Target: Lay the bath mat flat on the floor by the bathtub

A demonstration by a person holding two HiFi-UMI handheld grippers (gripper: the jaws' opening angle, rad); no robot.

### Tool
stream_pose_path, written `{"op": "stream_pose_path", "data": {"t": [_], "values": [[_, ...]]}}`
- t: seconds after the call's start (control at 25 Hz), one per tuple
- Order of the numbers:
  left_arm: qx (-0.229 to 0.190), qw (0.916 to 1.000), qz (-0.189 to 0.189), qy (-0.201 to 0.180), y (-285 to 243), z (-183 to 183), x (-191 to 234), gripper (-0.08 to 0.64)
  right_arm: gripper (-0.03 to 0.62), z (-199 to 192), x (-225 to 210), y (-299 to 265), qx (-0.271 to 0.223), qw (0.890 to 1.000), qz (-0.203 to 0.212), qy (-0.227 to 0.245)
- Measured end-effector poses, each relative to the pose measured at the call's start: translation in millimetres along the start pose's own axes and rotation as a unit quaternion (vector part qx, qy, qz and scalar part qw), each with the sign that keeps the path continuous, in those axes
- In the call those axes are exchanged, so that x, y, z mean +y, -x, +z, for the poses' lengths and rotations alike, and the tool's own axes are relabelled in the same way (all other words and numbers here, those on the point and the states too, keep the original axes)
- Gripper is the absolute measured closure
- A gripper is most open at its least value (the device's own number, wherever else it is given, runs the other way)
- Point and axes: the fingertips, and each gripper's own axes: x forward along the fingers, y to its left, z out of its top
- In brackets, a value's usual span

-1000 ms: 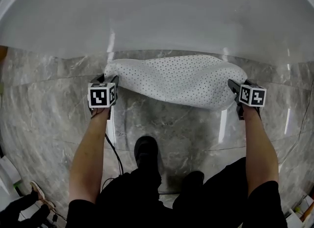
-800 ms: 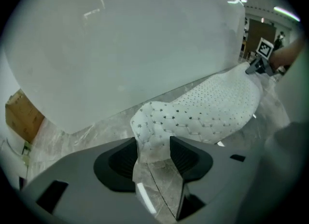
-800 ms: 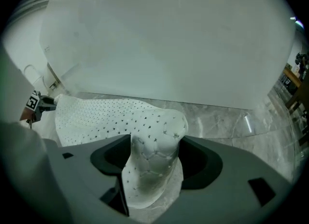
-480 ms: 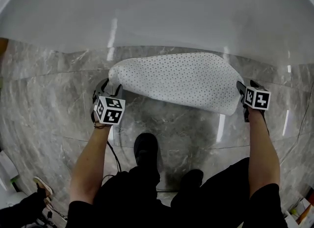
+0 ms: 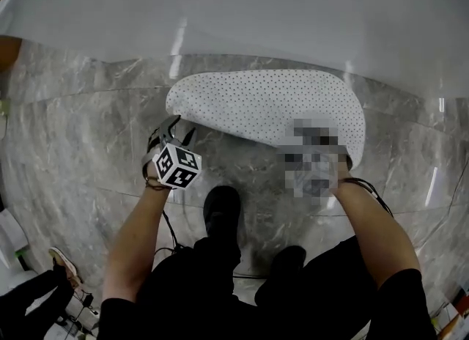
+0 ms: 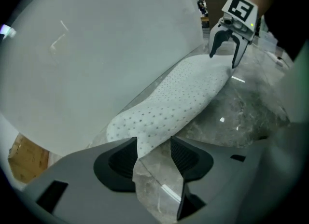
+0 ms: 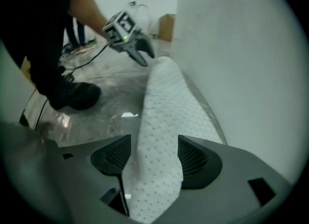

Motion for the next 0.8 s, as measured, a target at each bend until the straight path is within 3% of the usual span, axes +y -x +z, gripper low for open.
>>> {"op": "stream_pose_path", "data": {"t": [0.08,0.16,0.24,0.32,0.4,0.52,0.68,0.8], "values": [[-0.002,0.9989,-0.037,-0.029,-2,8,-27,0.334,0.272,11,33,-25,0.028,0.997,0.036,0.055],[-0.003,0.9954,-0.066,-0.069,0,16,-54,0.333,0.272,13,48,-44,0.063,0.993,0.043,0.087],[-0.003,0.9912,-0.095,-0.093,2,23,-79,0.333,0.272,7,50,-55,0.099,0.987,0.019,0.124],[-0.002,0.9883,-0.124,-0.088,4,26,-97,0.333,0.292,4,43,-59,0.120,0.981,-0.017,0.151],[-0.002,0.9873,-0.137,-0.081,5,27,-105,0.333,0.415,8,33,-57,0.116,0.983,-0.036,0.137],[-0.003,0.9879,-0.134,-0.078,4,29,-103,0.330,0.444,14,21,-50,0.089,0.994,-0.025,0.063],[0.003,0.9897,-0.122,-0.076,-4,33,-91,0.330,0.473,19,-4,-34,0.059,0.997,-0.048,0.030],[0.010,0.9910,-0.093,-0.095,-11,38,-80,0.322,0.488,22,-27,-19,0.031,0.997,-0.067,-0.015]]}}
